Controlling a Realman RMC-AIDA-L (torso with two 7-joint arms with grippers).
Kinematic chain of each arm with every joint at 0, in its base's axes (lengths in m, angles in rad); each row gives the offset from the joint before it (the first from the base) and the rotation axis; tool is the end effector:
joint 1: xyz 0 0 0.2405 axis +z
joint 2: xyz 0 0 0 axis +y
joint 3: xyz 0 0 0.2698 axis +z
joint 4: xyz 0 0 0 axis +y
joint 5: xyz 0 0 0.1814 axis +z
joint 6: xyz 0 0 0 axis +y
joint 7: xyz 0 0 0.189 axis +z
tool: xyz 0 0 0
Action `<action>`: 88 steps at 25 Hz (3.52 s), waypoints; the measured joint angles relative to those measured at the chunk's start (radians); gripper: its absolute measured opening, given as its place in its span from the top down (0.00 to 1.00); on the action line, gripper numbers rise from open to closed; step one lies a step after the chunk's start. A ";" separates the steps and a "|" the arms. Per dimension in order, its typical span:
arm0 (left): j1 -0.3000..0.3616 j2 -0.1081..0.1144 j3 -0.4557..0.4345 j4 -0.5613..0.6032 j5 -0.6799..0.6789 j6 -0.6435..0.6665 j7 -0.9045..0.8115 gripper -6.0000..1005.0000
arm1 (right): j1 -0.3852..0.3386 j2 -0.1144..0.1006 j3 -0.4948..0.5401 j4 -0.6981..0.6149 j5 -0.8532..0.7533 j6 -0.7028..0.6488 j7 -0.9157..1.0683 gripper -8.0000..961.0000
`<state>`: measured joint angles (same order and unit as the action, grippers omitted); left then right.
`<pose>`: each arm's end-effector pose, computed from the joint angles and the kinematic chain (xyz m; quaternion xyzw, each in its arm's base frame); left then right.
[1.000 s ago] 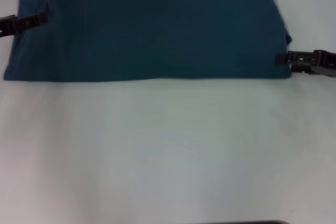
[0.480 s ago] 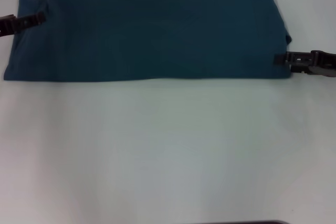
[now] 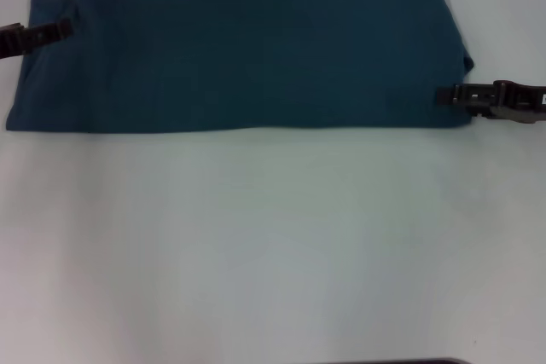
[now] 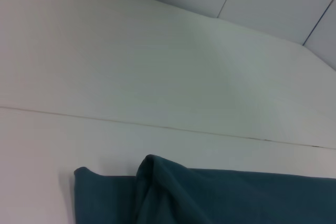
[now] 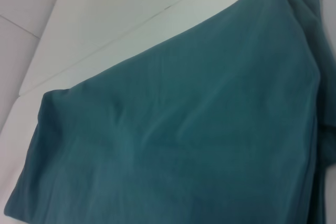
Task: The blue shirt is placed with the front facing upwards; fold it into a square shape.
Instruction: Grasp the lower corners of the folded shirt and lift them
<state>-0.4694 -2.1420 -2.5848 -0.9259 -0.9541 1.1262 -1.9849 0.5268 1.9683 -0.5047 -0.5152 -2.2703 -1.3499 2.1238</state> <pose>-0.3168 0.3824 0.0123 -0.7757 -0.4838 -0.1949 0.3554 0.3316 0.3394 -0.0193 -0.7449 0.6207 0.1833 0.1616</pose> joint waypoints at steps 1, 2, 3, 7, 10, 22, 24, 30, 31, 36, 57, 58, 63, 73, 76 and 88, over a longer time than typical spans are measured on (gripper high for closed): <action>0.000 0.000 0.000 0.000 0.000 0.000 0.000 0.05 | 0.002 0.000 0.000 0.000 0.000 0.000 0.000 0.10; 0.000 0.000 0.000 0.001 0.000 0.000 0.000 0.05 | 0.004 0.001 -0.001 0.001 0.000 0.000 0.000 0.11; 0.000 0.000 0.000 0.001 0.000 0.000 0.000 0.05 | 0.005 0.001 -0.001 0.002 0.000 0.001 0.000 0.11; 0.000 0.001 0.000 0.001 0.000 0.000 0.000 0.05 | 0.009 0.002 -0.016 0.011 0.000 0.026 -0.001 0.11; 0.002 0.001 0.000 0.001 0.001 0.004 0.000 0.05 | 0.009 0.002 -0.034 0.012 0.000 0.041 0.000 0.26; 0.008 0.002 0.000 0.001 0.003 0.011 -0.002 0.05 | 0.005 -0.001 -0.034 0.006 0.000 0.039 0.001 0.80; 0.009 0.002 0.000 0.001 0.004 0.011 -0.004 0.05 | 0.003 -0.004 -0.034 0.008 0.000 0.041 0.001 0.88; 0.013 0.009 0.000 -0.002 0.049 0.033 -0.032 0.05 | -0.008 -0.008 -0.029 0.010 0.000 0.045 0.001 0.99; 0.015 0.013 0.000 -0.003 0.056 0.039 -0.041 0.05 | -0.010 -0.008 -0.029 0.010 0.001 0.044 0.001 0.99; 0.023 0.049 -0.002 0.006 0.085 0.069 -0.115 0.05 | -0.010 -0.008 -0.029 0.007 0.003 0.045 -0.006 0.99; 0.014 0.123 0.003 0.128 0.160 0.132 -0.146 0.05 | -0.005 -0.005 -0.032 0.002 0.000 0.044 -0.006 0.99; 0.014 0.123 0.003 0.126 0.160 0.129 -0.145 0.05 | -0.005 -0.005 -0.032 0.002 0.000 0.043 -0.006 0.99; 0.014 0.123 0.002 0.123 0.160 0.116 -0.142 0.05 | -0.007 -0.004 -0.030 0.001 0.000 0.043 -0.006 0.99; 0.002 0.119 0.015 0.128 0.177 0.112 -0.137 0.05 | -0.009 -0.002 -0.030 0.001 0.000 0.043 -0.007 0.99; 0.000 0.116 0.042 0.129 0.180 0.109 -0.142 0.05 | -0.009 -0.002 -0.032 0.001 0.000 0.042 -0.007 0.99; -0.028 0.103 0.052 0.090 0.173 0.185 -0.140 0.06 | -0.005 -0.003 -0.035 0.002 0.000 0.042 -0.006 0.99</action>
<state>-0.4976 -2.0391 -2.5326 -0.8356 -0.7812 1.3108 -2.1250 0.5215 1.9649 -0.5400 -0.5129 -2.2702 -1.3082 2.1179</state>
